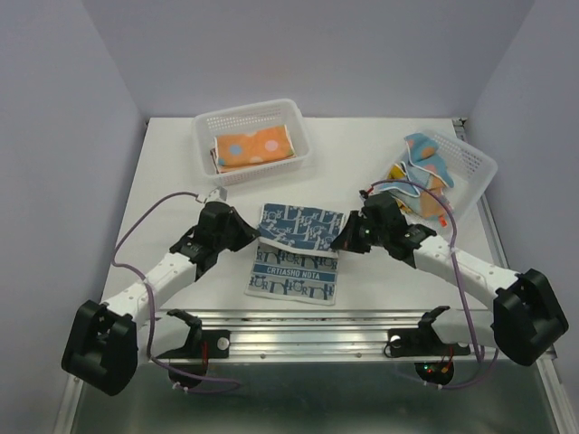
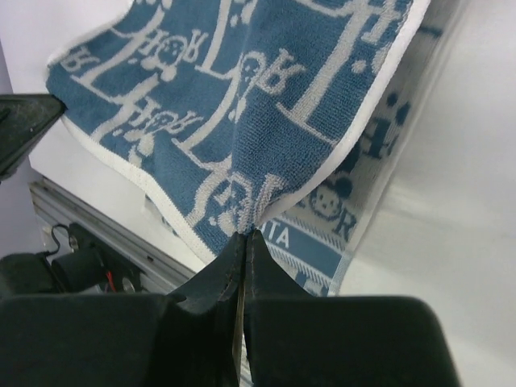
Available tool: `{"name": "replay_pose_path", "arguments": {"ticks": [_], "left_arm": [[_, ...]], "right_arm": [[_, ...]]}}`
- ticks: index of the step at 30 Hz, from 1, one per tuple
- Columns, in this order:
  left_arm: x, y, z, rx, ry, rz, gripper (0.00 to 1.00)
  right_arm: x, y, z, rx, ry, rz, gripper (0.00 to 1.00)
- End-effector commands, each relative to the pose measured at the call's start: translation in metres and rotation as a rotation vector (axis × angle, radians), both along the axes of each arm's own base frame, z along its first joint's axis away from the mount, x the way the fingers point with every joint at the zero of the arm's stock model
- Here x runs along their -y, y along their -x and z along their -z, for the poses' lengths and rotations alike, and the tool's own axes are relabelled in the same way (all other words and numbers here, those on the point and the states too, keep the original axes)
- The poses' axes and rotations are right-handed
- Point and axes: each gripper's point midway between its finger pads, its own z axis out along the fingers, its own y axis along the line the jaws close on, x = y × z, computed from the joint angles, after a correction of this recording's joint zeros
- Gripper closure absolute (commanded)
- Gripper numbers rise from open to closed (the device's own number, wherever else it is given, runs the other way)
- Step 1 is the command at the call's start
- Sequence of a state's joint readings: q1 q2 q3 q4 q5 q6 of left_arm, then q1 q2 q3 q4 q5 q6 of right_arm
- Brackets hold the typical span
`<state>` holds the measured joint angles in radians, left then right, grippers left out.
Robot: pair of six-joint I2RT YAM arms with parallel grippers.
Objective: Fold and stack the towels
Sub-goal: Fold the towel
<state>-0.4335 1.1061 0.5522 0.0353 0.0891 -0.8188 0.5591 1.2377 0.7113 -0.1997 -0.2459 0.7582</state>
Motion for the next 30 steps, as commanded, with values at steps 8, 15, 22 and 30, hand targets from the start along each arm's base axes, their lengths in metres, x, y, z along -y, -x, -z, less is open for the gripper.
{"name": "replay_pose_path", "arguments": {"ticks": [8,15,22,30], "left_arm": [[-0.015,0.055,0.014,-0.072,-0.006,-0.024,1.00],[-0.006,0.074,0.003,-0.084,0.053,0.052,1.00],[-0.016,0.090,0.000,-0.132,0.013,0.016,1.00],[-0.021,0.109,0.035,-0.252,-0.016,0.012,1.00]], "right_arm": [[-0.010,0.059,0.006,-0.073,-0.010,-0.067,0.99],[-0.008,0.075,0.001,-0.088,-0.018,-0.098,0.99],[-0.011,0.088,0.009,-0.125,-0.049,-0.103,0.99],[-0.012,0.105,0.046,-0.233,-0.042,-0.125,0.99]]}}
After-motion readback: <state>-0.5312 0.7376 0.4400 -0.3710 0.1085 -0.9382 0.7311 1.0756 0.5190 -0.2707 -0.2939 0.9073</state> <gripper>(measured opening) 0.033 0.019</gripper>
